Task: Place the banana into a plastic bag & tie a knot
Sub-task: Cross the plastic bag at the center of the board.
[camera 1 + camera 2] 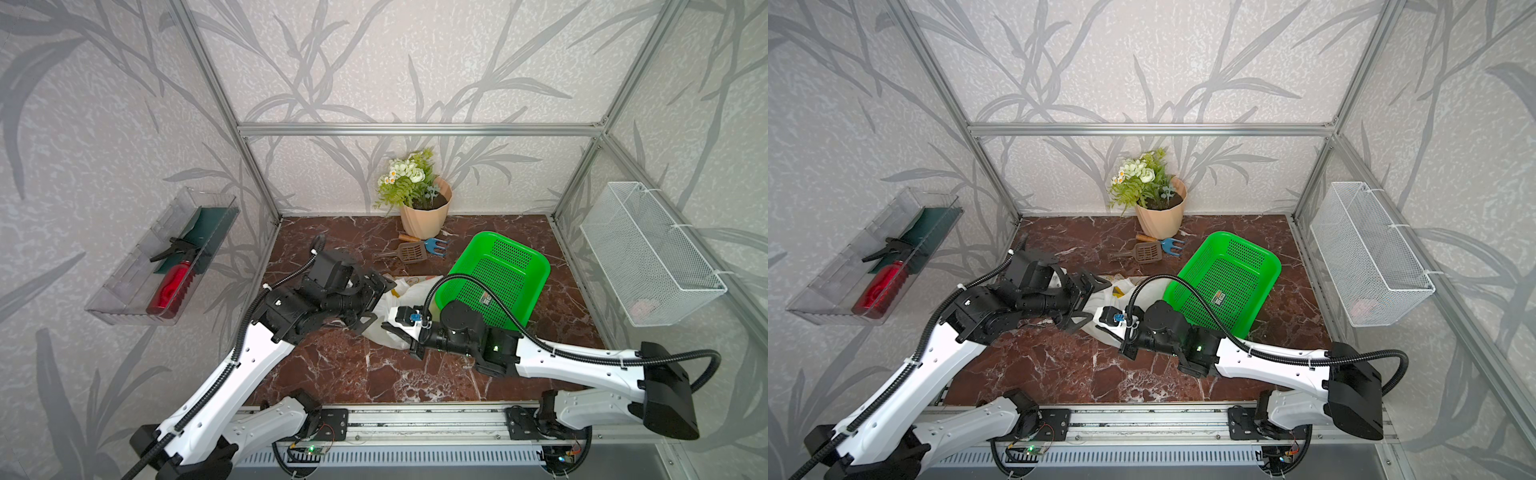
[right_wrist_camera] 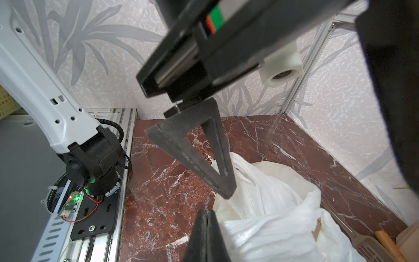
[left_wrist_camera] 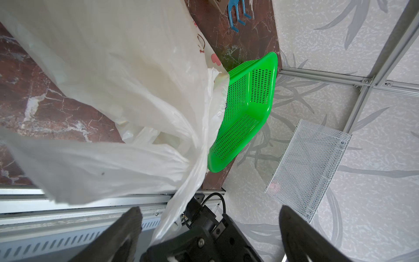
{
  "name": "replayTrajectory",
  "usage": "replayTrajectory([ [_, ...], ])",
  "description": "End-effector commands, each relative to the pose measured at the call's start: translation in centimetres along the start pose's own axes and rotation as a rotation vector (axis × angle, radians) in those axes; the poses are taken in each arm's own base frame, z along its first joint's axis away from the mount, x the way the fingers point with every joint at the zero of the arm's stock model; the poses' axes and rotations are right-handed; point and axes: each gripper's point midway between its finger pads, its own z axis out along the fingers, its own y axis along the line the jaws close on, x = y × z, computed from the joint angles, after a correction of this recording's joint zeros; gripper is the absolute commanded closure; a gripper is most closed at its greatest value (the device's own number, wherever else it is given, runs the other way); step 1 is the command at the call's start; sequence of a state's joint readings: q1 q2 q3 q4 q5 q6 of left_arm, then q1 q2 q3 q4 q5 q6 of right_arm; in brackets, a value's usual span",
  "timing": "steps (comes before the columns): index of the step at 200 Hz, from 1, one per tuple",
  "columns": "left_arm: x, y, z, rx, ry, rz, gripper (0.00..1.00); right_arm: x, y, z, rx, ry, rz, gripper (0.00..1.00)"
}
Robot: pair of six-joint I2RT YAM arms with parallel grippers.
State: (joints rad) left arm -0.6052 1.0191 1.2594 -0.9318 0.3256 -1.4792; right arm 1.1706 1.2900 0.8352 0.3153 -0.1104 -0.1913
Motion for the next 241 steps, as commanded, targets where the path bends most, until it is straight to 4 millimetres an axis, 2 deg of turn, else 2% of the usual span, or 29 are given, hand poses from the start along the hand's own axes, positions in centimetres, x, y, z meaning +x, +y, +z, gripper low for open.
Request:
replayTrajectory([
  [1,1.5,1.1,-1.5,-0.013,0.047,-0.136,0.05,0.3,0.9,-0.1,-0.032,0.001,-0.073,1.00],
  [28,2.2,2.0,-1.1,-0.024,0.063,-0.171,0.04,0.5,1.0,0.1,-0.042,0.010,-0.124,1.00],
  [42,1.9,2.3,0.1,-0.028,0.062,-0.169,0.03,0.6,1.2,0.1,-0.051,0.015,-0.148,1.00],
  [72,0.3,1.5,3.6,0.026,0.015,-0.149,0.01,1.1,1.4,0.1,-0.064,0.029,-0.182,1.00],
  [80,0.0,1.9,4.4,0.002,0.009,-0.138,0.01,1.1,1.4,0.1,-0.066,0.028,-0.188,1.00],
  [103,-0.6,1.8,5.6,-0.004,-0.017,-0.100,0.01,1.2,1.6,0.0,-0.073,0.033,-0.189,1.00],
  [117,-0.8,1.6,5.6,-0.009,-0.025,-0.054,0.01,1.3,1.5,0.0,-0.071,0.035,-0.184,1.00],
  [129,-1.1,2.5,5.2,-0.076,-0.043,-0.011,0.02,1.3,1.5,0.1,-0.068,0.033,-0.183,1.00],
  [176,-2.0,3.9,4.5,-0.153,-0.100,0.109,0.18,1.4,1.5,0.3,-0.068,0.033,-0.179,1.00],
  [241,-2.2,3.3,5.2,-0.146,-0.093,0.154,0.32,1.4,1.4,0.7,-0.066,0.025,-0.166,1.00],
])
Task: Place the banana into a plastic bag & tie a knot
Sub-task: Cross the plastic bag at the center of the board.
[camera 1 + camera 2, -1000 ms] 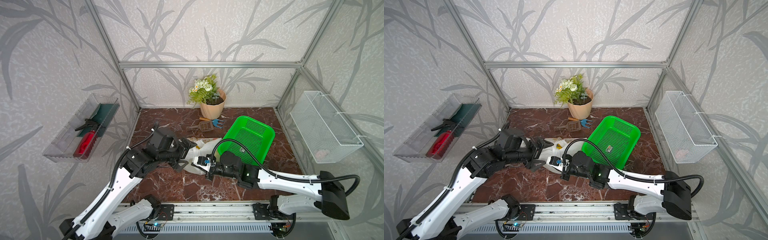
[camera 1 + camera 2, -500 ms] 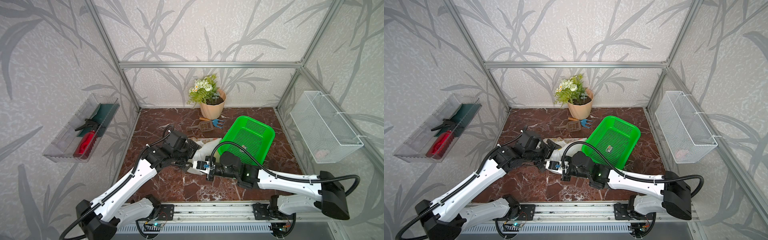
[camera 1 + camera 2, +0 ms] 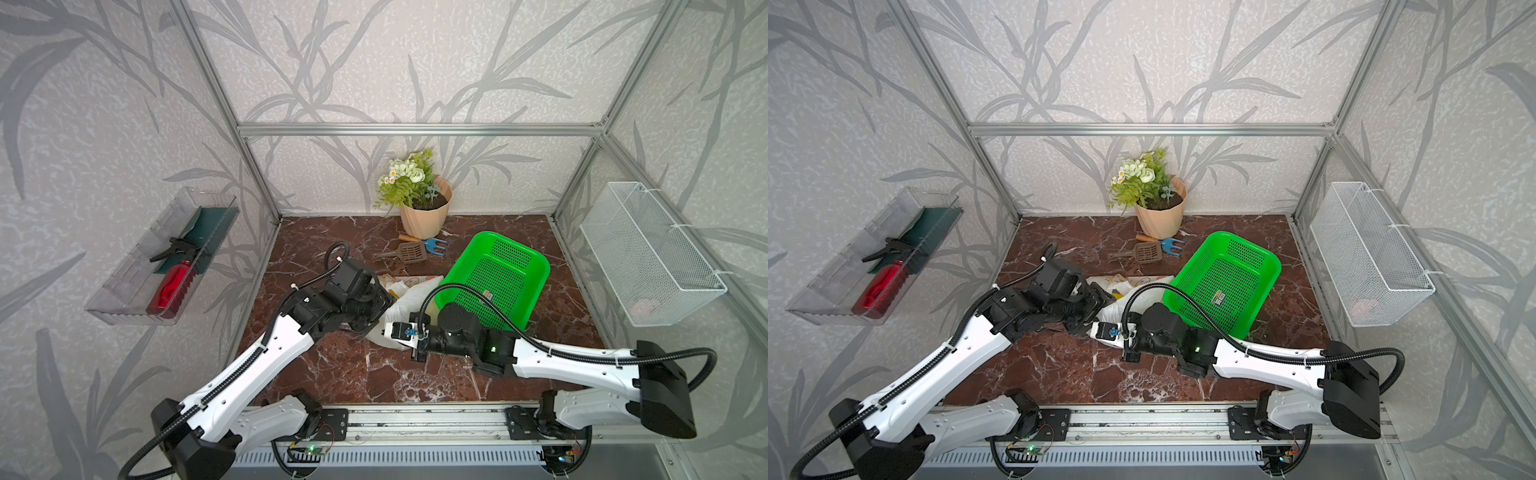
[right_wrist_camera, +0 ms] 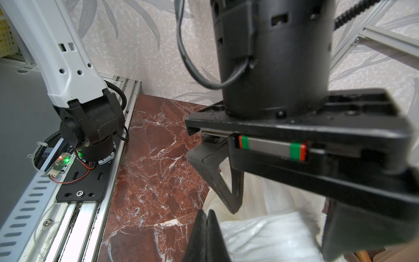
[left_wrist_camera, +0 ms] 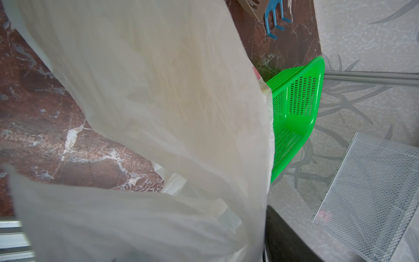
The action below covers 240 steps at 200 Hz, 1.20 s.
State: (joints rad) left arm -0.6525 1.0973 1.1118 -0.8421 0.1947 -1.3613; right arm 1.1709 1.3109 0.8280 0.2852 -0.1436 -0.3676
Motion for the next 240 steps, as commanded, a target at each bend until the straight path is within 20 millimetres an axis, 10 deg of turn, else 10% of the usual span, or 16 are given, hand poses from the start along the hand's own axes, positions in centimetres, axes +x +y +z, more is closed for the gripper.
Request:
replayTrajectory([
  [1,-0.3,-0.6,-0.3,0.008,-0.018,0.027,0.32,-0.5,0.5,0.3,-0.016,-0.024,0.003,1.00],
  [160,0.0,-1.9,0.7,0.087,0.007,0.025,1.00,0.4,-0.1,-0.2,0.038,-0.022,0.075,1.00],
  [196,-1.0,-5.5,0.9,0.306,-0.051,0.049,1.00,0.2,-1.2,-2.3,0.106,-0.016,0.255,0.61],
  [240,-2.3,-8.2,0.6,0.473,-0.148,0.090,1.00,-0.8,-5.0,-8.0,0.340,-0.063,0.660,0.41],
])
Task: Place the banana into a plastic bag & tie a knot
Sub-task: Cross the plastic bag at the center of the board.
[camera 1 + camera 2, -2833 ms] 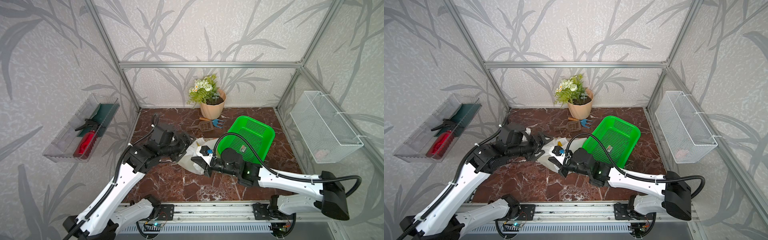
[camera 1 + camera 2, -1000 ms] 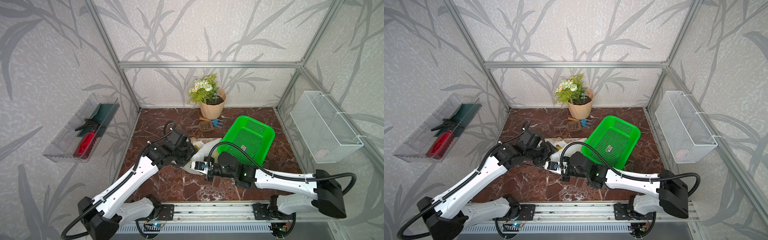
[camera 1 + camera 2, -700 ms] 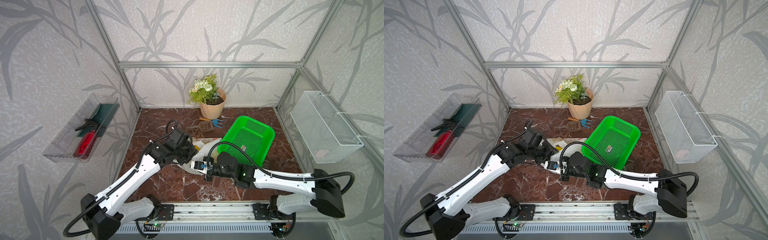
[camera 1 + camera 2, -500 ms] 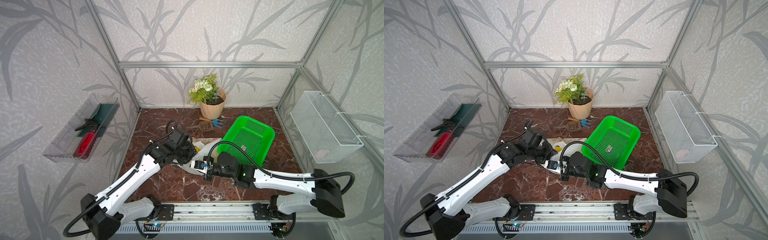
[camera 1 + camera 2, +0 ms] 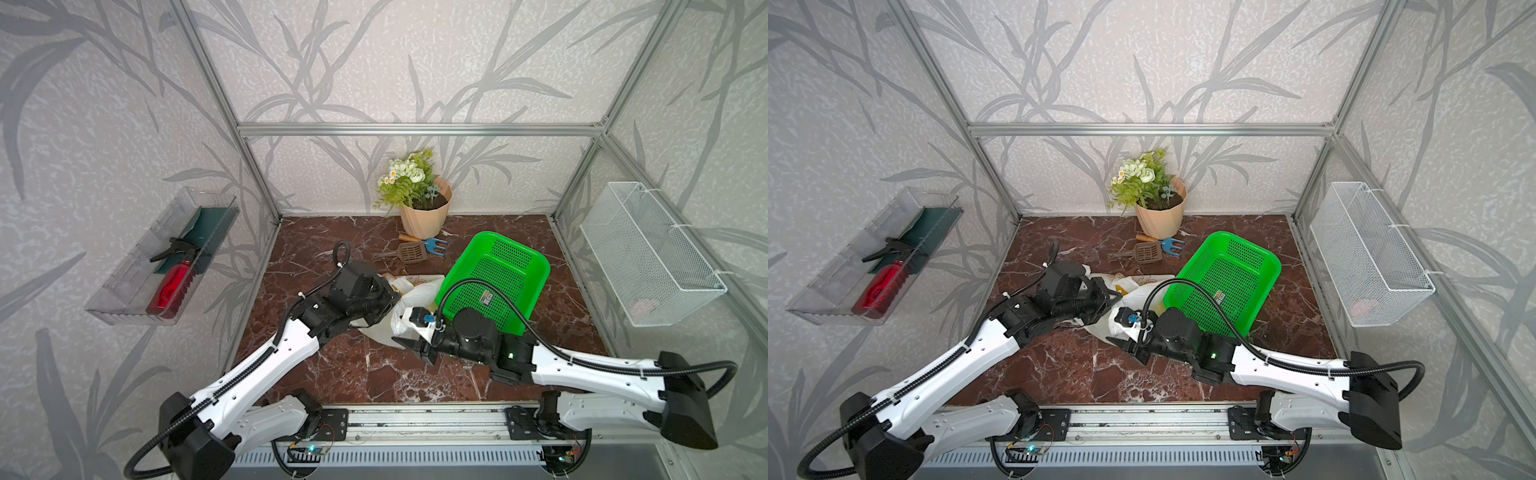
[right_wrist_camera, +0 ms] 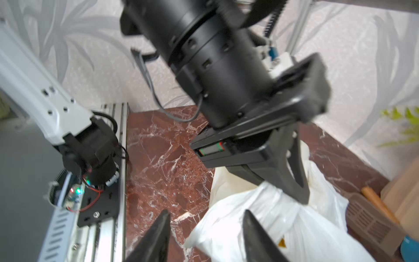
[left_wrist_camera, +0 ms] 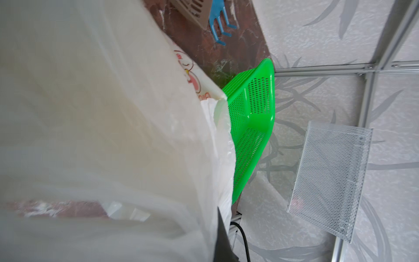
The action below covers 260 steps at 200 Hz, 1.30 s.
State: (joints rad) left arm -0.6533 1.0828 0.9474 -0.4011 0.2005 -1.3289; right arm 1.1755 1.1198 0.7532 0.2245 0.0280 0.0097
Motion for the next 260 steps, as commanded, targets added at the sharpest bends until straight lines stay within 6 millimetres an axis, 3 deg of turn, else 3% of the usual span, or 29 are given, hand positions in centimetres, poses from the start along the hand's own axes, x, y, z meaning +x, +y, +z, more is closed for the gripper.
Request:
replayTrajectory([
  [1,-1.4,-3.7,-0.6,0.190,-0.095,0.027,1.00,-1.5,-2.9,-3.0,0.165,-0.045,0.300,0.40],
  [35,-1.4,-3.9,-0.6,0.241,-0.153,0.068,1.00,-2.0,-6.6,-6.3,0.359,-0.037,0.722,0.40],
  [52,-1.6,-3.6,-0.7,0.256,-0.193,0.095,1.00,-0.9,-8.0,-7.0,0.436,-0.001,0.989,0.40],
  [81,-1.8,-3.1,-0.5,0.306,-0.247,0.120,1.00,0.7,-8.8,-6.4,0.460,0.014,1.463,0.40],
  [124,-1.6,-3.5,-0.3,0.367,-0.298,0.167,1.00,0.6,-7.0,-3.4,0.412,0.002,2.015,0.32],
  [154,-1.2,-3.1,-0.2,0.399,-0.317,0.188,1.00,-1.3,-6.6,-1.7,0.387,-0.039,2.187,0.26],
  [179,-1.1,-2.7,-0.5,0.403,-0.329,0.199,1.00,-1.5,-6.8,-1.0,0.415,-0.061,2.288,0.26],
  [184,-1.0,-2.7,-0.5,0.402,-0.328,0.203,1.00,-1.7,-5.8,-0.5,0.392,-0.044,2.297,0.26],
  [231,-1.0,-2.7,-0.9,0.413,-0.340,0.209,1.00,-2.2,-5.6,3.2,0.320,-0.061,2.406,0.27],
  [260,-0.9,-2.8,-1.0,0.417,-0.340,0.207,1.00,-1.9,-6.7,4.5,0.331,-0.126,2.445,0.29],
])
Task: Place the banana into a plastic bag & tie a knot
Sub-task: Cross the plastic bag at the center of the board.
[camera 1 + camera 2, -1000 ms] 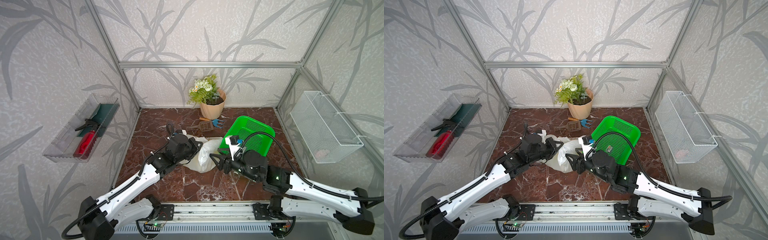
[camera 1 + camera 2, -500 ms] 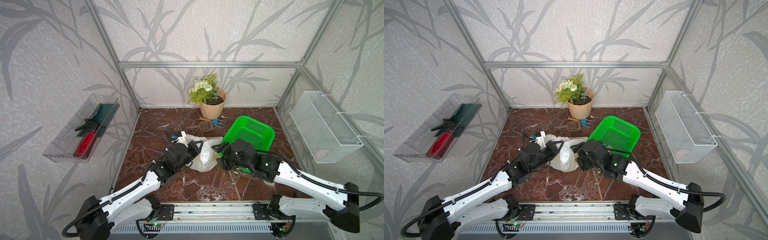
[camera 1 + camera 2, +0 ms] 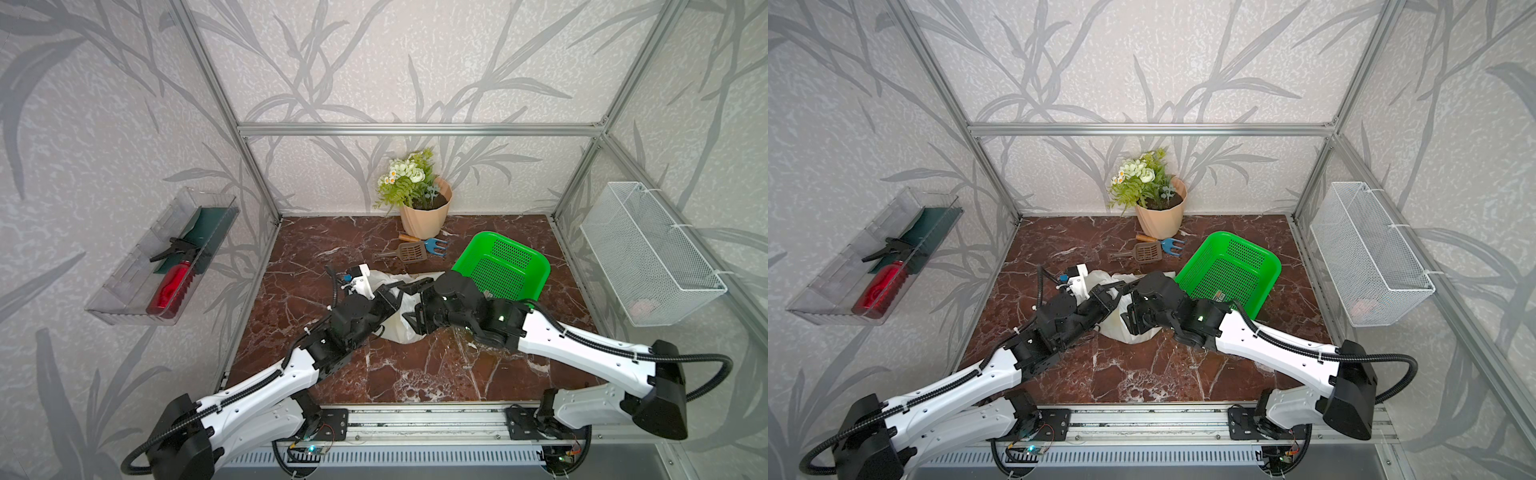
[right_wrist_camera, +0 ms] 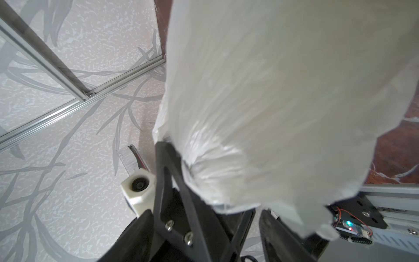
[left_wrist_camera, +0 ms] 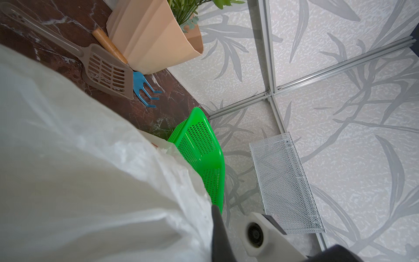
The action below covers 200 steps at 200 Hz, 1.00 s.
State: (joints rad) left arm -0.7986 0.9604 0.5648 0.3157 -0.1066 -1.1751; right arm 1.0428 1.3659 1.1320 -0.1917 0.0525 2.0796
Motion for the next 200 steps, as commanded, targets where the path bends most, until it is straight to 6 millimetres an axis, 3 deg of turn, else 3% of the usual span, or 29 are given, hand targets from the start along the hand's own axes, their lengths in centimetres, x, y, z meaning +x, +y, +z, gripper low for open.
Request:
replayTrajectory([
  [1,-0.6,-0.7,-0.4,0.034,-0.039,0.011,1.00,0.7,2.3,0.3,-0.079,0.029,0.368,0.29],
  [27,-0.5,-0.9,-0.6,0.041,-0.038,0.009,1.00,-0.1,2.1,1.1,-0.086,0.009,0.392,0.31],
  [66,-0.3,-0.9,-0.8,0.041,-0.033,0.010,1.00,-0.5,1.7,2.2,-0.103,0.014,0.404,0.42],
  [71,-0.3,-0.9,-0.8,0.041,-0.032,0.012,1.00,-1.8,2.2,2.2,-0.116,-0.011,0.418,0.43],
  [86,-0.2,-0.8,-1.0,0.038,-0.027,0.022,1.00,-2.2,1.8,2.1,-0.113,-0.019,0.421,0.44],
  [129,-0.3,-0.7,-1.4,0.036,-0.029,0.030,1.00,-3.7,1.2,1.1,-0.103,-0.058,0.413,0.44],
  [166,0.0,-0.7,-1.3,0.033,-0.018,0.037,1.00,-3.0,1.4,2.0,-0.103,-0.017,0.423,0.43],
  [200,-0.2,-0.7,-1.3,0.017,-0.023,0.059,1.00,-3.2,1.5,0.0,-0.095,-0.039,0.406,0.40],
])
